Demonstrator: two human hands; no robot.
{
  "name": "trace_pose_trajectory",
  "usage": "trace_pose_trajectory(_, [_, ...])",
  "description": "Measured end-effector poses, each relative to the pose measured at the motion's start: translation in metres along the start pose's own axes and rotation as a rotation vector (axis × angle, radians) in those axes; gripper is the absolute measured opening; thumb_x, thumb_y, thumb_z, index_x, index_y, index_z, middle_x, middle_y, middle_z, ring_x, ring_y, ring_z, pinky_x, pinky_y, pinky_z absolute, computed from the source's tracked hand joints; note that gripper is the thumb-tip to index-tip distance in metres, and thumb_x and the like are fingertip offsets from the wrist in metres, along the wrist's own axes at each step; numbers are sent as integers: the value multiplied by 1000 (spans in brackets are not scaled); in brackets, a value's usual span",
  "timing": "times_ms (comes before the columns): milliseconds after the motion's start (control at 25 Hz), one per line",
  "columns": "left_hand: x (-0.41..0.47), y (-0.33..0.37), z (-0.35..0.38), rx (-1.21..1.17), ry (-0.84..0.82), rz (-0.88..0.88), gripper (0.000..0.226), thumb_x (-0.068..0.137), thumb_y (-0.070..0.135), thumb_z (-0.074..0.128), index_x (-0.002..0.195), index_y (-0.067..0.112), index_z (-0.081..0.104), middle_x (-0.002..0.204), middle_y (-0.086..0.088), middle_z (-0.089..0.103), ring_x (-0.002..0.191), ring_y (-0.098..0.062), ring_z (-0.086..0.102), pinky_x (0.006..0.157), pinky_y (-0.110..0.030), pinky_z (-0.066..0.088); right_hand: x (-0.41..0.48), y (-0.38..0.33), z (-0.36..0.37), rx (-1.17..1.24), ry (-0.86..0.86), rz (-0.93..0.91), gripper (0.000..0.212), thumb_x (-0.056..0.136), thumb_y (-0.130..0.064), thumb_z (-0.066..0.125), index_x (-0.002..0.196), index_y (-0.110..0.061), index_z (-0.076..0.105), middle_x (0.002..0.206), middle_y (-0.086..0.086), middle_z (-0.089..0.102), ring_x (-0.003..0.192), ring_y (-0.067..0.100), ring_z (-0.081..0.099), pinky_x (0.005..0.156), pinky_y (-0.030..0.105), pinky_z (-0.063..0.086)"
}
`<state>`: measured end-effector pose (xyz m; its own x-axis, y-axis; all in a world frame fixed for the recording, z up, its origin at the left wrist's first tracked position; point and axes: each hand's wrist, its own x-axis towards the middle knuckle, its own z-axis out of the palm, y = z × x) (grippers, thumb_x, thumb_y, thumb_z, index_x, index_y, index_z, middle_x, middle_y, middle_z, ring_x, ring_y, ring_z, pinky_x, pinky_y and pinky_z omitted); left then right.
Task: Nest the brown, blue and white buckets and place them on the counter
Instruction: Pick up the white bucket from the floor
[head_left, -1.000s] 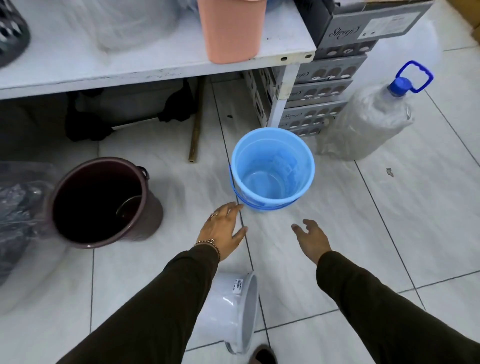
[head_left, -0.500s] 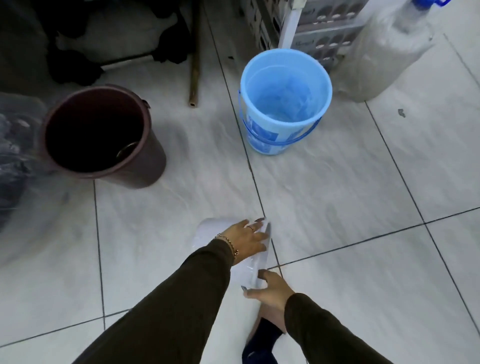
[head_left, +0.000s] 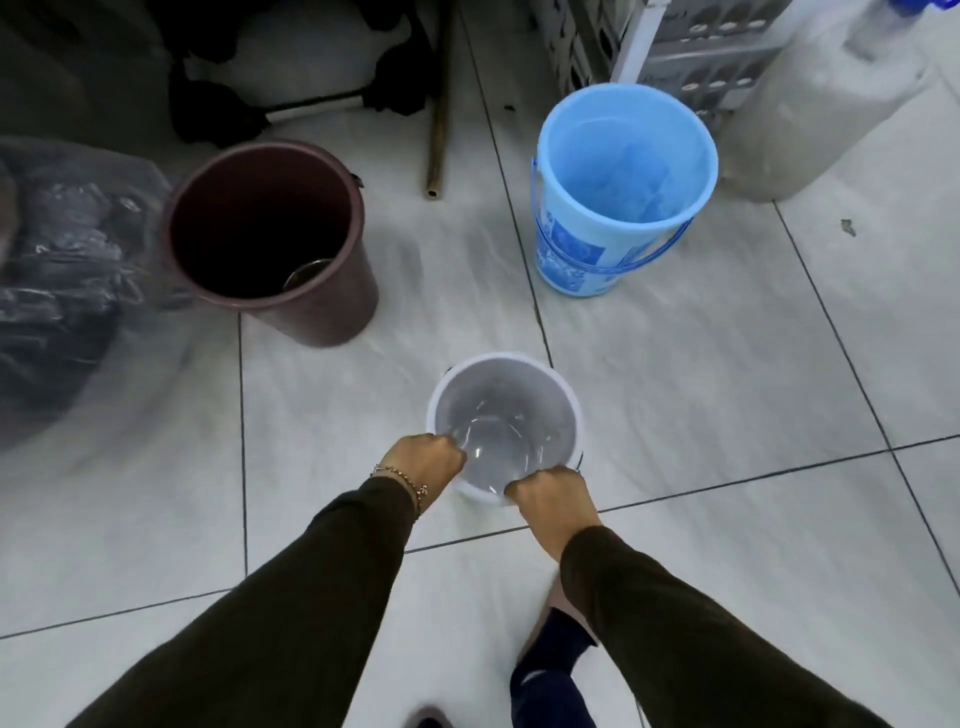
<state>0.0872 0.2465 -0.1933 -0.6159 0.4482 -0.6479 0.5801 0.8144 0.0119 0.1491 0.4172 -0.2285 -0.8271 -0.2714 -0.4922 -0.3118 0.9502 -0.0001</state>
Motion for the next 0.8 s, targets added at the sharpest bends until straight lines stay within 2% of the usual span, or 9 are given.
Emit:
trace_pose_trajectory(80, [-6,5,28,-153,-94,-68,38,95,6,42,131,11,52,139,-13,51,121,-36,57,98,-42,50,-2,-7,4,-72,-86,-37,17,70,0,75,73,-17,74,62,2,71,58,23,69,63,28,56])
trace_pose_trajectory(160, [-17,12,49,-224,-215,-44,55,97,16,45,149,14,30,161,-9,21,144,-36,32,114,-44,36,-8,-7,19,-110,-109,-28,22,87,4,59,98,-9,72,92,10,75,89,30,71,90,38,54])
trace_pose_trajectory(200, [-25,15,54,-220,-235,-22,63,97,21,45,154,16,18,165,-5,5,149,-36,17,119,-44,29,-13,-5,23,-99,-99,-18,24,87,2,60,106,-8,70,102,12,75,101,34,69,100,42,49])
trace_pose_trajectory(280, [-41,15,52,-297,-194,-50,68,98,25,44,156,22,8,165,3,-11,152,-32,8,119,-44,28,-26,1,27,-20,-61,-24,45,74,-4,74,118,-11,69,119,13,72,119,38,62,110,48,43])
trace_pose_trajectory(360, [-53,10,37,-392,-126,-97,66,98,27,42,155,27,9,165,9,-10,152,-26,12,115,-42,33,-38,14,14,80,-66,-16,64,71,-10,77,132,-15,62,137,11,62,133,36,53,114,48,36])
trace_pose_trajectory(440, [-63,3,10,-362,-79,-96,64,98,28,41,155,26,12,166,7,-3,152,-24,13,118,-40,31,-52,34,-12,120,-50,38,68,87,-19,64,151,-15,39,159,11,37,149,33,29,122,45,19])
trace_pose_trajectory(520, [-69,-2,-27,-317,-20,-91,63,98,29,41,155,24,13,166,2,2,152,-24,13,121,-39,25,-63,60,-46,130,-61,112,67,99,-27,49,158,-15,20,167,9,14,154,31,7,125,45,7])
trace_pose_trajectory(640, [-65,-9,-83,-309,72,-109,60,98,27,40,154,23,18,165,-1,8,152,-24,14,122,-39,20,-67,102,-90,147,-41,261,66,102,-33,43,158,-15,14,168,8,8,155,30,1,126,44,7])
trace_pose_trajectory(800, [-29,-18,-150,-390,113,-111,61,96,33,44,152,24,22,164,-1,16,152,-23,15,124,-40,16,-43,161,-136,232,-82,359,66,101,-39,41,158,-14,17,167,7,10,155,30,3,125,43,11])
